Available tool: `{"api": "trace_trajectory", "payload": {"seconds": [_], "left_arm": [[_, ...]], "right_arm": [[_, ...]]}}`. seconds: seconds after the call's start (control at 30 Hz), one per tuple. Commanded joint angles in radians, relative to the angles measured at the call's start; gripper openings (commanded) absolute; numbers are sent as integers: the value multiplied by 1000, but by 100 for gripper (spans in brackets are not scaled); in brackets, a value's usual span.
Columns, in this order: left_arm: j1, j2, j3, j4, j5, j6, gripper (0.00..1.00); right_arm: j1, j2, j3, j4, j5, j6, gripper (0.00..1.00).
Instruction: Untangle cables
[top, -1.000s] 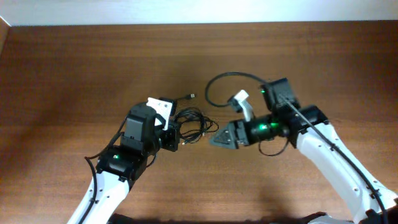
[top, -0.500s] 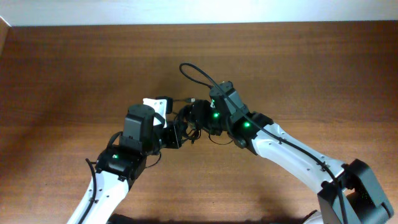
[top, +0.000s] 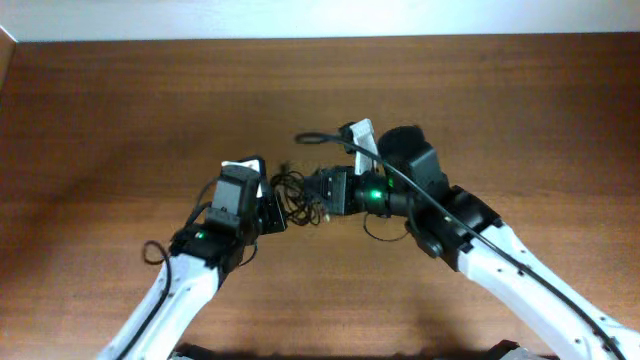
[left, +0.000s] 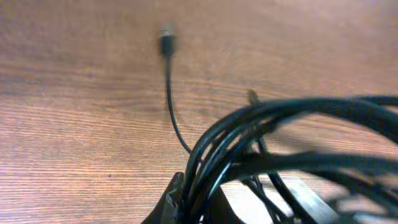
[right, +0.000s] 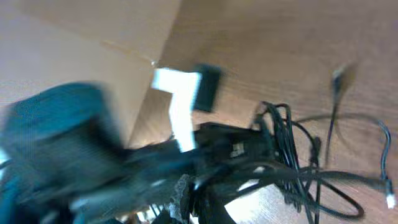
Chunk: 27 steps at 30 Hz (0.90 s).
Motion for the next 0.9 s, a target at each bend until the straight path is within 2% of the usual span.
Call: {"api": "trace_trajectory", "payload": {"seconds": [0.0, 0.07, 0.13, 0.17, 0.2, 0.27, 0.3, 0.33, 0.37, 0.4, 0.43, 0.47, 0.53, 0.57, 0.63, 0.7, 0.73, 0.77, 0.87], "left_arm": [[-1, 118, 5, 36, -34, -48, 0], [-1, 188, 5, 139, -64, -48, 0], [-1, 217, 5, 244, -262, -53, 0], [10, 214, 5, 315, -358, -71, 0], [33, 208, 5, 379, -296, -71, 0], [36, 202, 5, 383, -196, -67, 0], [36, 202, 5, 383, -115, -25, 0], [36, 202, 5, 383, -33, 21, 0], [36, 200, 5, 383, 50, 80, 0], [36, 195, 5, 384, 111, 147, 0], [36, 181, 5, 383, 154, 214, 0], [36, 160, 5, 383, 163, 235, 0], [36, 110, 5, 379, 163, 234, 0], [36, 86, 5, 372, 183, 234, 0], [37, 52, 5, 338, 204, 230, 0], [37, 27, 5, 303, 204, 230, 0], [38, 11, 5, 280, 205, 230, 0], [48, 4, 5, 265, 217, 230, 0], [168, 3, 5, 205, 357, 231, 0]], "right_arm": [[-6, -132, 9, 15, -43, -142, 4], [-12, -216, 9, 12, -43, -259, 4], [-73, -290, 9, -39, -42, -290, 4], [-124, -304, 9, -122, -24, -290, 4], [-162, -288, 9, -258, 42, -289, 4], [-161, -230, 9, -341, 69, -283, 20], [-160, -188, 9, -360, 71, -243, 29], [-160, -114, 9, -360, 71, -164, 49], [-160, -27, 9, -356, 71, -9, 52], [-160, 52, 9, -337, 69, 91, 43], [-160, 131, 9, -304, 54, 175, 25], [-160, 198, 9, -251, 3, 216, 25], [-160, 286, 9, -153, -43, 247, 40], [-160, 309, 9, -93, -43, 158, 40], [-160, 308, 9, -86, -36, -170, 41], [-161, 308, 9, -101, -64, -449, 46], [-161, 308, 9, -111, -131, -657, 54], [-162, 306, 9, -125, -155, -726, 59], [-162, 291, 9, -156, -145, -821, 63]]}}
